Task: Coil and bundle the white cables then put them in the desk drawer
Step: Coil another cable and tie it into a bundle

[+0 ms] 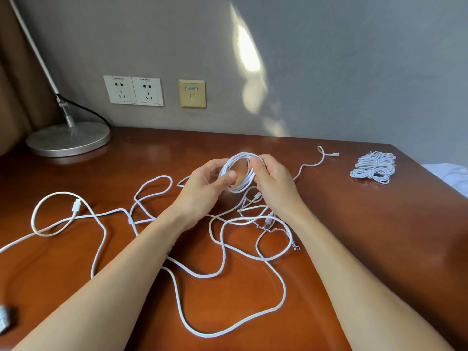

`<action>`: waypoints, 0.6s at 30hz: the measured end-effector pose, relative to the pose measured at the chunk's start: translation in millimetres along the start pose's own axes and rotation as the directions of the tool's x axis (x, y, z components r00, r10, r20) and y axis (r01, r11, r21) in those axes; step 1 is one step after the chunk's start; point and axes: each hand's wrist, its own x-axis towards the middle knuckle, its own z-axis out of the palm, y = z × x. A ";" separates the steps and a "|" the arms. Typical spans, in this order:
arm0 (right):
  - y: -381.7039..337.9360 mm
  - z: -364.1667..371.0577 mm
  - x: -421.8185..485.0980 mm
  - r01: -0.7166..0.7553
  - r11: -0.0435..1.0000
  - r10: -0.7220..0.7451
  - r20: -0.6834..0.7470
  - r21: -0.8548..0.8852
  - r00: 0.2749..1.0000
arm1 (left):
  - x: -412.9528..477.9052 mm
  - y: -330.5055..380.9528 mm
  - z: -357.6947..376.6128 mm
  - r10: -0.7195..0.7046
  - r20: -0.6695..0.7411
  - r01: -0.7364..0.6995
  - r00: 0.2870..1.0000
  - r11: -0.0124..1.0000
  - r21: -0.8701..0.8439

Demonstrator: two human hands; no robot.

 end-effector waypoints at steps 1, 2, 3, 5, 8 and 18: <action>-0.1 -0.4 -0.2 -0.006 1.000 0.006 -0.006 0.016 1.000 | 0.2 -0.3 0.0 -0.008 0.003 0.008 1.000 1.000 -0.026; 0.0 -0.5 -0.3 -0.008 1.000 0.008 -0.008 0.029 1.000 | 1.1 -0.8 -0.3 -0.022 -0.002 0.022 1.000 0.999 -0.046; 0.0 -0.4 -0.4 -0.011 0.999 0.011 -0.007 0.041 1.000 | 2.0 -1.9 -1.3 -0.040 -0.010 0.040 0.999 0.998 -0.052; -0.4 -0.1 -0.2 -0.012 0.998 0.013 -0.011 0.059 1.000 | 4.0 -4.7 -2.6 -0.074 -0.006 0.074 0.997 0.997 -0.030; -1.0 -0.9 -0.1 -0.016 0.998 0.018 -0.038 0.053 0.999 | 3.5 -5.1 -1.3 -0.078 0.012 0.078 0.997 0.996 0.035; -2.4 -0.9 -0.5 -0.006 0.997 0.004 0.028 0.077 1.000 | 3.0 -4.8 2.6 -0.097 -0.070 0.089 0.993 0.989 -0.116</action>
